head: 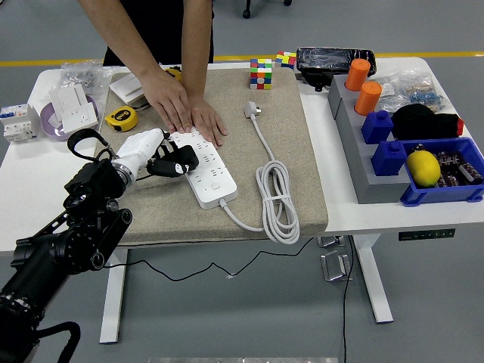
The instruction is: Pick up the plug,place it near the board,insert it into the board,press the button
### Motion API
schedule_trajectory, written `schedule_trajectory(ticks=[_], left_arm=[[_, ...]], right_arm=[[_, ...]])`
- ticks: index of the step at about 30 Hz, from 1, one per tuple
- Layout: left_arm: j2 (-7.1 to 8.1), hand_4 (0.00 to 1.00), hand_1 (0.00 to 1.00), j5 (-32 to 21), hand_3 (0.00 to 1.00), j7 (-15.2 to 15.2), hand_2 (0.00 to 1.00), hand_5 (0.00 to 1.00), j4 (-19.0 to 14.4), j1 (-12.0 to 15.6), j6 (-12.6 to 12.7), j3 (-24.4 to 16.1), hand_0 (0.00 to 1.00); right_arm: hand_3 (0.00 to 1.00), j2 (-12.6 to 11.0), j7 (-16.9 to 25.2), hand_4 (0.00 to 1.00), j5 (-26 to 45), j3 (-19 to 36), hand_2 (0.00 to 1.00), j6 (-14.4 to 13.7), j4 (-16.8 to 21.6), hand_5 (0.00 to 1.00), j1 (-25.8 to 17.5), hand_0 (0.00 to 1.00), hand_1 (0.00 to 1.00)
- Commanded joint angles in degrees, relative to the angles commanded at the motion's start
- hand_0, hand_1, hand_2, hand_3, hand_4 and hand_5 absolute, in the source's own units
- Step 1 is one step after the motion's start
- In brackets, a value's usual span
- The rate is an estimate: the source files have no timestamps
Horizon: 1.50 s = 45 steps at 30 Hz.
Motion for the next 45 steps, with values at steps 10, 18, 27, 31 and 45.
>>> schedule_trajectory(ticks=[10, 18, 27, 31, 45], left_arm=[[0.0, 0.557, 0.349, 0.0, 0.366, -0.38, 0.33, 0.214, -0.55, 0.41, 0.61, -0.75, 0.444], [0.14, 0.557, 0.348, 0.0, 0.365, -0.61, 0.328, 0.213, -0.97, 0.77, 0.7, -0.91, 0.445], [1.25, 0.56, 0.349, 0.0, 0.365, -0.11, 0.328, 0.212, -6.33, 2.15, 0.03, -2.05, 0.449], [2.47, 0.56, 0.349, 0.0, 0.365, 0.21, 0.328, 0.212, -11.08, 3.71, -0.31, -3.74, 0.449], [5.39, 0.569, 0.375, 0.0, 0.369, -0.93, 0.331, 0.217, -14.41, 9.99, 1.42, -9.73, 0.453]], right_arm=[[0.811, 0.03, -0.1, 0.998, -0.12, 0.0, 0.793, -0.16, 0.0, 0.998, -0.08, 0.998, 0.862], [0.811, 0.01, -0.24, 0.998, -0.15, -0.22, 0.793, -0.31, 0.0, 0.998, -0.28, 0.998, 0.862], [0.811, 0.13, -0.3, 0.998, -0.16, -0.09, 0.793, -0.41, 0.01, 0.998, -0.46, 0.998, 0.862], [0.811, 0.22, -0.31, 0.998, -0.19, 0.05, 0.793, -0.41, 0.0, 0.998, -0.68, 0.998, 0.862], [0.81, 0.33, -0.29, 0.998, -0.22, 0.9, 0.793, -0.39, -0.03, 0.998, -0.86, 0.998, 0.862]])
